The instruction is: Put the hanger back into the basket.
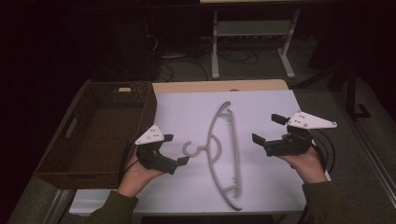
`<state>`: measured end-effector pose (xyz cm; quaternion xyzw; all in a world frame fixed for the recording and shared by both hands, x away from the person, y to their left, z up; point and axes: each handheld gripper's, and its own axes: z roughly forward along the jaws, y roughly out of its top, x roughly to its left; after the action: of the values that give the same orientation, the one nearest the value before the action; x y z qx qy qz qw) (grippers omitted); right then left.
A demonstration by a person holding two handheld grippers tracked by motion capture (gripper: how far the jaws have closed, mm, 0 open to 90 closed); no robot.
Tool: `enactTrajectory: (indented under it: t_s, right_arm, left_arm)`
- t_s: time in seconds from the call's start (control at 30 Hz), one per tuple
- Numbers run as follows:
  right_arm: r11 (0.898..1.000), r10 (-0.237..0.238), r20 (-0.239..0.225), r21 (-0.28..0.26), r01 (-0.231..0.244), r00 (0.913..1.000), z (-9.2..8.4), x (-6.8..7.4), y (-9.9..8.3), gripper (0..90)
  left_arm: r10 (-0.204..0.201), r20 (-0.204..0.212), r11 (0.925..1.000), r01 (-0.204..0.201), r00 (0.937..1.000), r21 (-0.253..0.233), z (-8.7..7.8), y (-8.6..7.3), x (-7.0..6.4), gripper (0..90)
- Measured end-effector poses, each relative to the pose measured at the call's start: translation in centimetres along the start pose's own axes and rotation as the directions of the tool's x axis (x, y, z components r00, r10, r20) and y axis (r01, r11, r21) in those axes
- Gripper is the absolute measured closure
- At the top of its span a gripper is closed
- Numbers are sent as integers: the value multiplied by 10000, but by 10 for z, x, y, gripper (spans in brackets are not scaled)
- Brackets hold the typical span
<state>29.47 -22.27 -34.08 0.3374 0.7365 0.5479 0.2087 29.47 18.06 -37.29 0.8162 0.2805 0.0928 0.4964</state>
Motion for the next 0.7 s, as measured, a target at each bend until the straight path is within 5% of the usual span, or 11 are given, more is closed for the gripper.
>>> enactTrajectory:
  t_s: [0.13, 0.37, 0.5, 0.63, 0.7]
  right_arm:
    - [9981, 57, -225, 618, -43, 9997, 9, 2, -7, 68]
    - [9884, 41, -665, 1520, 61, 9978, 23, 7, -17, 183]
    - [9658, -214, -932, 2554, 446, 9954, 34, 13, -25, 335]
    - [9536, -275, -1120, 2952, 596, 9933, 38, 16, -31, 477]
    - [9334, -186, -1374, 3526, 664, 9903, 44, 17, -38, 593]
  left_arm:
    - [83, -1, 9982, -83, 10000, 592, 12, -10, 0, 0]
    - [4, 77, 9957, -12, 10000, 927, 21, -20, 1, 0]
    - [-52, 93, 9947, 42, 9999, 1026, 24, -24, 2, 0]
    - [-61, 155, 9939, 43, 9999, 1098, 26, -26, 2, 0]
    - [-51, 177, 9935, 30, 9998, 1140, 28, -27, 1, 0]
